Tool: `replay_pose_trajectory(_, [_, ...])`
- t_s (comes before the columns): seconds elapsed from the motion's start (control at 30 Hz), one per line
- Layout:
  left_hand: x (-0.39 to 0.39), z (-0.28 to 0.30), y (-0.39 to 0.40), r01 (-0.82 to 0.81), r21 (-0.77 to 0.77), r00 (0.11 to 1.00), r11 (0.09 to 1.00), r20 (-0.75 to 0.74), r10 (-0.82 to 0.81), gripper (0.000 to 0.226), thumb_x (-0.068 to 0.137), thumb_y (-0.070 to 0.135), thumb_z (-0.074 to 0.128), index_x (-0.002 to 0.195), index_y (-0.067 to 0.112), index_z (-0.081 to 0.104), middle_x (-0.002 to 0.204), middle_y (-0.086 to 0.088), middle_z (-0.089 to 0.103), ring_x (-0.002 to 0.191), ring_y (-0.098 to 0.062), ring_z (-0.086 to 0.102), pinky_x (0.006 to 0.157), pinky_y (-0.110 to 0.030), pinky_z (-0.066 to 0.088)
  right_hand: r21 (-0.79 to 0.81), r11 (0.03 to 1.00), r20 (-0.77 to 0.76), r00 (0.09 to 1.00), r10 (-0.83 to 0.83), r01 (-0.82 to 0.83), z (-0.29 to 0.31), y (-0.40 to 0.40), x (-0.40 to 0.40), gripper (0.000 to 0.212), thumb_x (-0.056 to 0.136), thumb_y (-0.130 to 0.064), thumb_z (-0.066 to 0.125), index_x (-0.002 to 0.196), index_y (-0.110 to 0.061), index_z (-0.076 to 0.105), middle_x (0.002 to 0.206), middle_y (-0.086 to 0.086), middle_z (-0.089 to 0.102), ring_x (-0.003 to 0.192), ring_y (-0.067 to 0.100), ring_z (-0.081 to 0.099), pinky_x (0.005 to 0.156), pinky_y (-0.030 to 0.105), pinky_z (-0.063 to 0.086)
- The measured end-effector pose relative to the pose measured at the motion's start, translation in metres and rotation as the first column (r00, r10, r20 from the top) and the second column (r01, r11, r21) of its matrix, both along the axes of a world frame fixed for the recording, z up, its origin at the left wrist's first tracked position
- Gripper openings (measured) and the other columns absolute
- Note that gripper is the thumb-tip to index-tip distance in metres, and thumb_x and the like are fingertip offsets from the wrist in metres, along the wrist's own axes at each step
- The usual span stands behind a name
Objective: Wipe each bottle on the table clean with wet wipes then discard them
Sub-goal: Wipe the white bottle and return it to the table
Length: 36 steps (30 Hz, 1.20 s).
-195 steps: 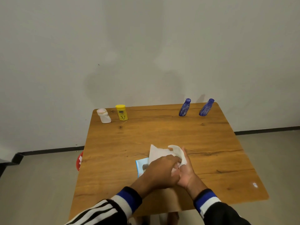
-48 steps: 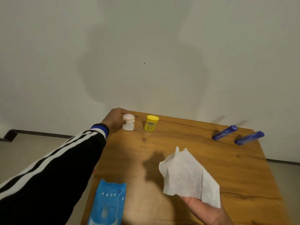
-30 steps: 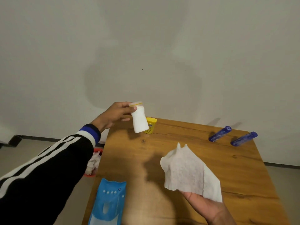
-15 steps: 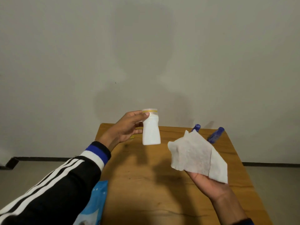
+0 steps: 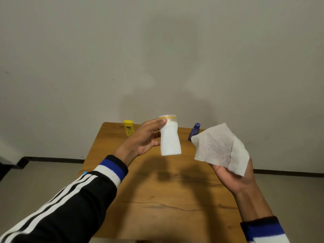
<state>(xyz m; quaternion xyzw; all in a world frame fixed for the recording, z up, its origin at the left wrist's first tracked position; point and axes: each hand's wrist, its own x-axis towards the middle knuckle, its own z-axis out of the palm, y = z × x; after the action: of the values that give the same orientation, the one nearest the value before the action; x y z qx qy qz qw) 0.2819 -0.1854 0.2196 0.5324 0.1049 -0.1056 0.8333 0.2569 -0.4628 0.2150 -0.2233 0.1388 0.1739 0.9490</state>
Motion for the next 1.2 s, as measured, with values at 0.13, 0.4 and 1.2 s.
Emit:
replay_pose_trajectory(0.13, [-0.008, -0.003, -0.007, 0.008, -0.001, 1.0, 1.0, -0.005, -0.008, 0.038, 0.089, 0.03, 0.074, 0.121, 0.01, 0.072, 0.12, -0.013, 0.07, 0.107, -0.024, 0.069, 0.081, -0.044, 0.06, -0.077, 0.997, 0.139, 0.99, 0.027, -0.016, 0.009, -0.002, -0.004, 0.071, 0.072, -0.03, 0.085, 0.135, -0.01, 0.057, 0.134, 0.011, 0.063, 0.121, 0.029, 0.062, 0.095, 0.044, 0.054])
replay_pose_trajectory(0.4, [-0.011, 0.012, 0.004, 0.008, -0.114, 1.0, 0.993, 0.019, -0.006, 0.046, 0.091, 0.025, 0.068, 0.13, 0.004, 0.06, 0.115, -0.011, 0.067, 0.104, -0.024, 0.068, 0.082, -0.047, 0.059, -0.216, 0.969, 0.347, 0.937, -0.038, 0.119, 0.026, 0.012, -0.001, 0.029, 0.087, -0.031, 0.058, 0.104, -0.02, 0.078, 0.114, 0.003, 0.073, 0.11, 0.019, 0.068, 0.087, 0.033, 0.057])
replay_pose_trajectory(1.2, [-0.027, 0.021, -0.023, -0.049, -0.052, 0.997, 0.997, 0.054, 0.052, 0.039, 0.1, 0.025, 0.058, 0.13, 0.001, 0.062, 0.127, -0.024, 0.067, 0.113, -0.036, 0.065, 0.096, -0.044, 0.056, -0.692, -0.12, 0.393, 0.51, 0.765, 0.712, -0.003, 0.118, -0.018, 0.072, 0.1, -0.051, 0.03, 0.157, -0.027, -0.005, 0.165, -0.007, -0.012, 0.151, 0.01, -0.014, 0.122, 0.042, 0.006])
